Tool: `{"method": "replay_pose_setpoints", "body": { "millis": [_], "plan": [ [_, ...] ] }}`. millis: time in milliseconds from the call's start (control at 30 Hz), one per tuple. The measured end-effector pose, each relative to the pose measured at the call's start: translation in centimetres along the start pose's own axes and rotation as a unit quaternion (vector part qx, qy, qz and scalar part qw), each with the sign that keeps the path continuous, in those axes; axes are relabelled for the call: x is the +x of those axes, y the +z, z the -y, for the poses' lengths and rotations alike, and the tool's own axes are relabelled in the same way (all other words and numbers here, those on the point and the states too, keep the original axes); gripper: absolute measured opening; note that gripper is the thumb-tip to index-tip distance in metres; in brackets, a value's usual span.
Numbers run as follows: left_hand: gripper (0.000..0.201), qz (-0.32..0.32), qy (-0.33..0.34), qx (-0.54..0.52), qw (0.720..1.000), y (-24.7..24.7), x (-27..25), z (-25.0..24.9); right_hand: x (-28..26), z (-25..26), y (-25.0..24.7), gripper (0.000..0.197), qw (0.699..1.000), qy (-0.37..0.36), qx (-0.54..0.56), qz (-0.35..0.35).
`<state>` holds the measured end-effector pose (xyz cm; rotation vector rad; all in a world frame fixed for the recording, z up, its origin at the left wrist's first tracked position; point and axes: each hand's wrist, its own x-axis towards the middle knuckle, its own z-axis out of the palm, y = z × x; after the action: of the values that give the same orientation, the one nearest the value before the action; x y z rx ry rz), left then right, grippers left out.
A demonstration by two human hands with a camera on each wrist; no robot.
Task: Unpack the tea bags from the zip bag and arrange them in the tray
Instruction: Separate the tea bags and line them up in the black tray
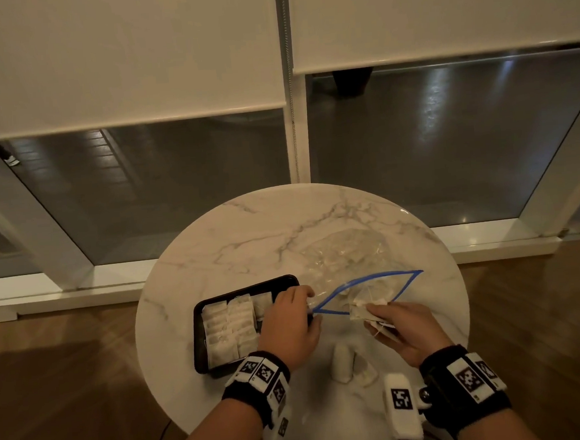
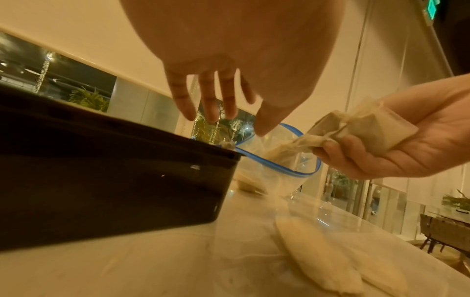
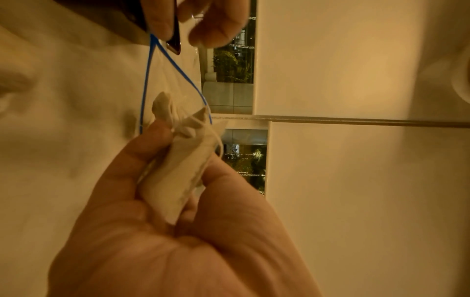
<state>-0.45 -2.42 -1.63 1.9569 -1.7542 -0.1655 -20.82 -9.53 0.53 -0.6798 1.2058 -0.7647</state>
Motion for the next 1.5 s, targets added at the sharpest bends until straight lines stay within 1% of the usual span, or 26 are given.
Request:
{"method": "replay_pose_setpoints", "body": {
  "millis": [33, 67, 133, 167, 267, 400, 467, 533, 567, 600, 633, 667, 700, 733, 767, 800, 867, 933, 1067, 1133, 1267, 1367, 1433, 1500],
  "plan": [
    [0.036, 0.014, -0.019, 0.009, 1.0, 0.1, -0.3, 0.5, -0.3, -0.2, -0.3, 0.011, 1.0, 0.002, 0.006, 0.01],
    [0.035, 0.03, -0.029, 0.022, 0.999, 0.2, -0.6, 0.8, -0.6, -0.4, -0.5, 0.011, 1.0, 0.003, 0.009, 0.02],
    [0.025, 0.045, -0.033, 0.048, 0.997, 0.1, -1.2, 1.4, -1.3, -0.9, -0.6, 0.012, 0.999, 0.01, 0.012, 0.039],
    [0.022, 0.046, -0.035, 0.055, 0.997, 0.1, -1.5, 1.5, -1.5, -1.2, -0.6, 0.013, 0.999, 0.012, 0.012, 0.05],
    [0.021, 0.045, -0.044, 0.066, 0.996, -0.1, -2.4, 2.0, -1.9, -1.6, -0.5, 0.018, 0.996, 0.016, 0.004, 0.082],
    [0.021, 0.043, -0.054, 0.053, 0.996, -0.4, -3.3, 2.5, -2.2, -1.6, 0.2, 0.017, 0.994, -0.005, 0.009, 0.11],
    [0.019, 0.018, -0.068, 0.012, 0.997, -1.1, -3.5, 2.3, -2.6, -1.4, 0.7, 0.017, 0.99, -0.017, 0.008, 0.138],
    [0.017, -0.026, -0.112, -0.095, 0.989, -2.1, -3.6, 1.8, -2.9, -1.2, 1.5, 0.019, 0.983, -0.028, -0.012, 0.18],
    [0.019, -0.046, -0.147, -0.175, 0.973, -2.7, -3.5, 1.4, -3.1, -1.1, 1.9, 0.021, 0.979, -0.034, -0.029, 0.199],
    [0.023, -0.058, -0.187, -0.268, 0.943, -3.6, -3.5, 0.7, -3.3, -1.0, 2.4, 0.022, 0.974, -0.04, -0.045, 0.216],
    [0.028, -0.055, -0.228, -0.363, 0.902, -4.4, -3.4, -0.1, -3.4, -1.0, 2.9, 0.024, 0.97, -0.045, -0.062, 0.231],
    [0.033, -0.031, -0.262, -0.444, 0.856, -5.2, -3.2, -0.8, -3.5, -1.0, 3.4, 0.026, 0.965, -0.05, -0.077, 0.244],
    [0.038, 0.008, -0.284, -0.511, 0.811, -5.9, -3.0, -1.4, -3.6, -1.0, 3.8, 0.027, 0.962, -0.056, -0.091, 0.253],
    [0.044, 0.047, -0.293, -0.557, 0.776, -6.4, -2.9, -1.8, -3.6, -1.1, 4.2, 0.026, 0.958, -0.062, -0.104, 0.26],
    [0.048, 0.078, -0.289, -0.583, 0.755, -6.6, -2.9, -1.9, -3.6, -1.1, 4.6, 0.025, 0.954, -0.068, -0.12, 0.268],
    [0.05, 0.098, -0.279, -0.593, 0.749, -6.5, -2.9, -1.8, -3.7, -1.1, 4.9, 0.024, 0.949, -0.073, -0.136, 0.275],
    [0.048, 0.102, -0.263, -0.597, 0.751, -5.9, -3.1, -1.1, -3.7, -1.2, 5.3, 0.021, 0.94, -0.086, -0.165, 0.285],
    [0.046, 0.083, -0.262, -0.598, 0.753, -5.3, -3.6, -0.3, -3.7, -1.3, 5.6, 0.019, 0.936, -0.1, -0.185, 0.282],
    [0.043, 0.098, -0.241, -0.589, 0.765, -4.7, -4.4, 0.5, -3.4, -1.7, 6.1, 0.02, 0.938, -0.109, -0.194, 0.266],
    [0.04, 0.09, -0.241, -0.585, 0.769, -4.3, -4.7, 0.7, -3.3, -2.1, 6.2, 0.021, 0.942, -0.107, -0.191, 0.255],
    [0.033, 0.073, -0.25, -0.589, 0.765, -3.9, -4.8, 1.1, -3.3, -2.9, 6.7, 0.023, 0.956, -0.081, -0.149, 0.239],
    [0.03, 0.051, -0.262, -0.593, 0.76, -3.7, -5.0, 1.3, -3.3, -3.3, 6.9, 0.025, 0.971, -0.029, -0.078, 0.223],
    [0.029, 0.03, -0.275, -0.596, 0.754, -3.6, -5.1, 1.4, -3.3, -3.2, 6.8, 0.022, 0.974, 0.001, -0.048, 0.22],
    [0.028, 0.013, -0.287, -0.602, 0.745, -3.4, -5.2, 1.6, -3.3, -2.9, 6.5, 0.027, 0.973, 0.013, -0.036, 0.226]
  ]
}}
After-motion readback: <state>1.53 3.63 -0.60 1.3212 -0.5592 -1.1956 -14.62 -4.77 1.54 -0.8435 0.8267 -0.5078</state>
